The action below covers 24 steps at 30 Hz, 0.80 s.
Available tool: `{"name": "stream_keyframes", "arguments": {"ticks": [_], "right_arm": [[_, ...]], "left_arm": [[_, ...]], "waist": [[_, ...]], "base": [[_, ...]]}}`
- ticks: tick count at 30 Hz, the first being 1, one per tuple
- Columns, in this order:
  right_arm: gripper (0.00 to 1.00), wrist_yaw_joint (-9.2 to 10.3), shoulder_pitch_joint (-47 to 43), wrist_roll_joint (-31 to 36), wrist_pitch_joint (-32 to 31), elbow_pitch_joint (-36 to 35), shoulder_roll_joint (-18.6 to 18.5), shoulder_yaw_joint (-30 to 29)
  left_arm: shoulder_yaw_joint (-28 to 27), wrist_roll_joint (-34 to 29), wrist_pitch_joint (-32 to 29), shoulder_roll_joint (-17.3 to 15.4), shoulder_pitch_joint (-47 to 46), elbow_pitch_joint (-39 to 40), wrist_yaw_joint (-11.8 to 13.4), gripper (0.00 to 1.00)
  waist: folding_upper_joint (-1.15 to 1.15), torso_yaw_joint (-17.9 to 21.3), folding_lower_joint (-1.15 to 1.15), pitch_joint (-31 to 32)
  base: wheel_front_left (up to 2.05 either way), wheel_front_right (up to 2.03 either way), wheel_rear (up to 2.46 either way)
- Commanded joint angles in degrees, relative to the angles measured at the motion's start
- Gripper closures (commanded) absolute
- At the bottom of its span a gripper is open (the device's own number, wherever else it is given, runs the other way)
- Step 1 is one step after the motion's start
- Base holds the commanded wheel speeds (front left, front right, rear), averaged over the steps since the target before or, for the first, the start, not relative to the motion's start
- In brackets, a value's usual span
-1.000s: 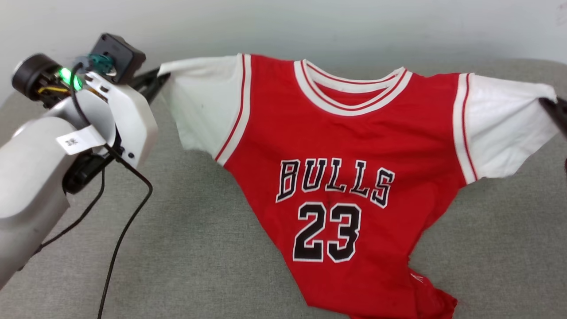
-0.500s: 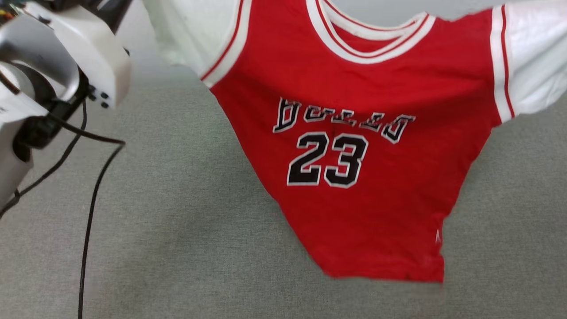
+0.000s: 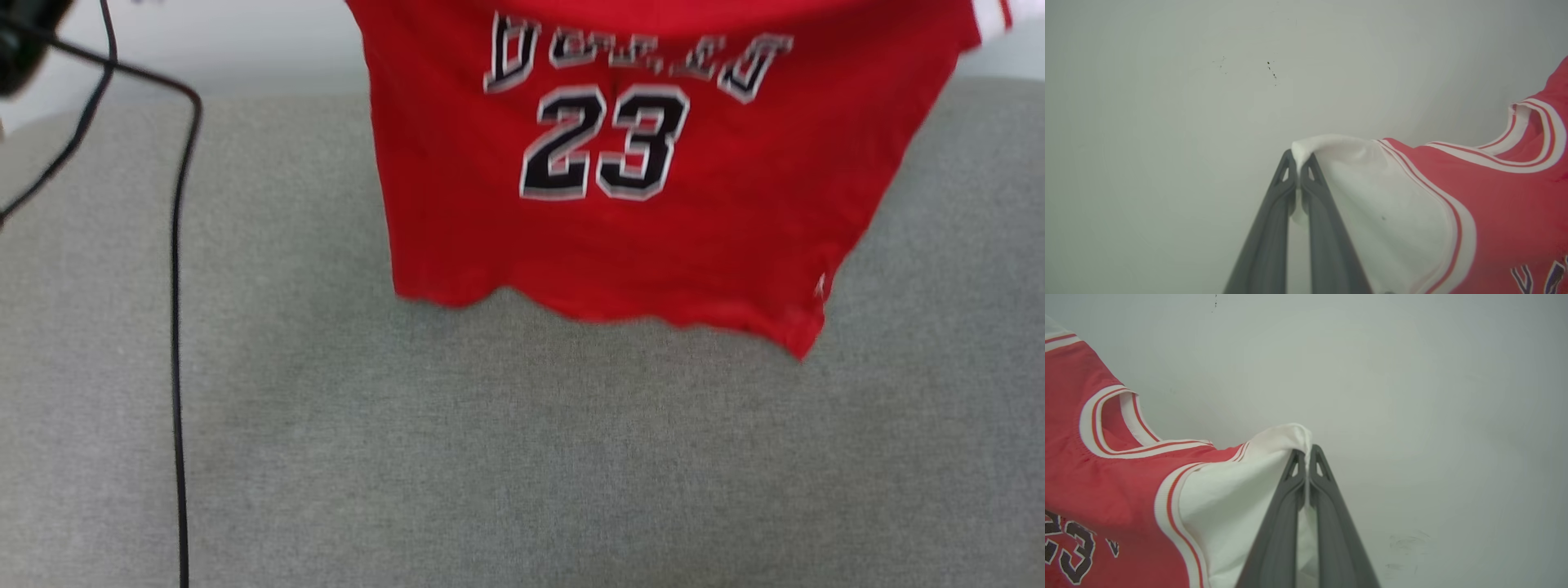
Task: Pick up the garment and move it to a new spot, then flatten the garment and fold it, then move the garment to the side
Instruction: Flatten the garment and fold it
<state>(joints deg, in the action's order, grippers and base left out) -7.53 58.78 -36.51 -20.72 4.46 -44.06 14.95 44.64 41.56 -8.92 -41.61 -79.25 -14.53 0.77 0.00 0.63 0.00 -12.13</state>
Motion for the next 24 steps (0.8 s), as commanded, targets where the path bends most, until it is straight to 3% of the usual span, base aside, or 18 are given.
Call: {"name": "stream_keyframes", "arguments": {"ticks": [1, 7, 16, 24], "right_arm": [[1.0, 0.08, 1.9, 0.4, 0.2, 0.6, 0.4, 0.3], [1.0, 0.08, 14.7, 3.8, 2.2, 8.4, 2.3, 3.7], [1.0, 0.08, 32.0, 9.5, 9.9, 20.2, 6.6, 7.4], [1.0, 0.08, 41.8, 10.6, 15.1, 29.7, 9.7, 10.8]], "left_arm": [[-0.2, -0.2, 0.1, 0.6, -1.5, -0.6, -0.2, 1.0], [-1.4, -1.7, 0.3, 3.1, -11.0, -8.4, -2.0, 1.0], [-1.8, -5.0, 5.0, 8.5, -25.5, -20.6, -4.5, 1.0], [-2.9, -4.7, 9.5, 9.5, -31.6, -28.8, -6.3, 1.0]], "waist": [[0.0, 0.4, 0.0, -2.5], [0.0, 0.8, 0.0, -8.9], [0.0, 1.4, 0.0, -16.1], [0.0, 1.5, 0.0, -19.4]], "base": [[0.0, 0.0, 0.0], [0.0, 0.0, 0.0], [0.0, 0.0, 0.0], [0.0, 0.0, 0.0]]}}
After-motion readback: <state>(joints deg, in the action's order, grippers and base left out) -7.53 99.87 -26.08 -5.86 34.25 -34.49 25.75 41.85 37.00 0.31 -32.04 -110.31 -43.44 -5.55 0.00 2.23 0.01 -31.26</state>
